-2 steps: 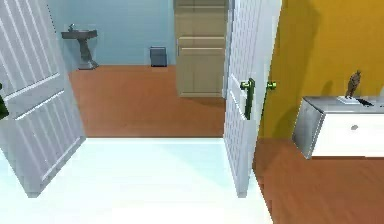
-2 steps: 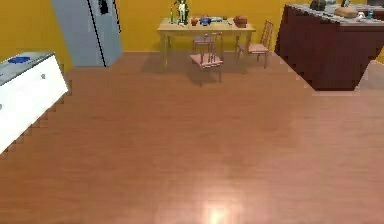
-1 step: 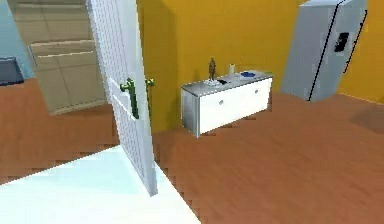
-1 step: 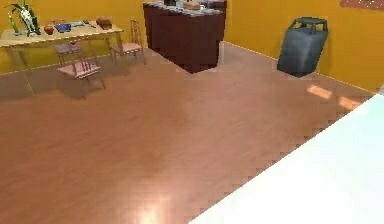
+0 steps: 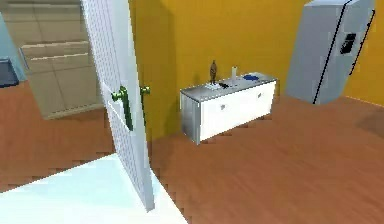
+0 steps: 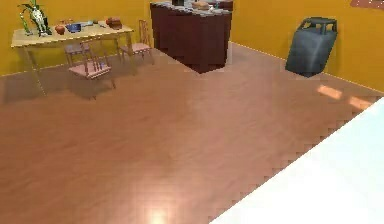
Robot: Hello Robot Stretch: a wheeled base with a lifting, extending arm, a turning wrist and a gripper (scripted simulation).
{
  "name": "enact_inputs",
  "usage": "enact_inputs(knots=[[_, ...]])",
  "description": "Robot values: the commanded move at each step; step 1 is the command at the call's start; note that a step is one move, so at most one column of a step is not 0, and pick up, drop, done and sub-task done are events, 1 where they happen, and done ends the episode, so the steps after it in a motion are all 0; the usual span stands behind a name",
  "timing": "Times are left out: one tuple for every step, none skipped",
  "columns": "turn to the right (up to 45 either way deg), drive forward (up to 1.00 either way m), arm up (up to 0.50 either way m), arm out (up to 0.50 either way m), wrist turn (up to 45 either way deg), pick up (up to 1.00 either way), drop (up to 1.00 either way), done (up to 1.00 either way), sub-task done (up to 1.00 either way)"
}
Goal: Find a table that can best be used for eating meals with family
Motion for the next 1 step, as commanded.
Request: enact_inputs(knots=[[45.0, 0.0, 0.0, 0.0, 0.0, 0.0, 0.0, 0.0, 0.0]])
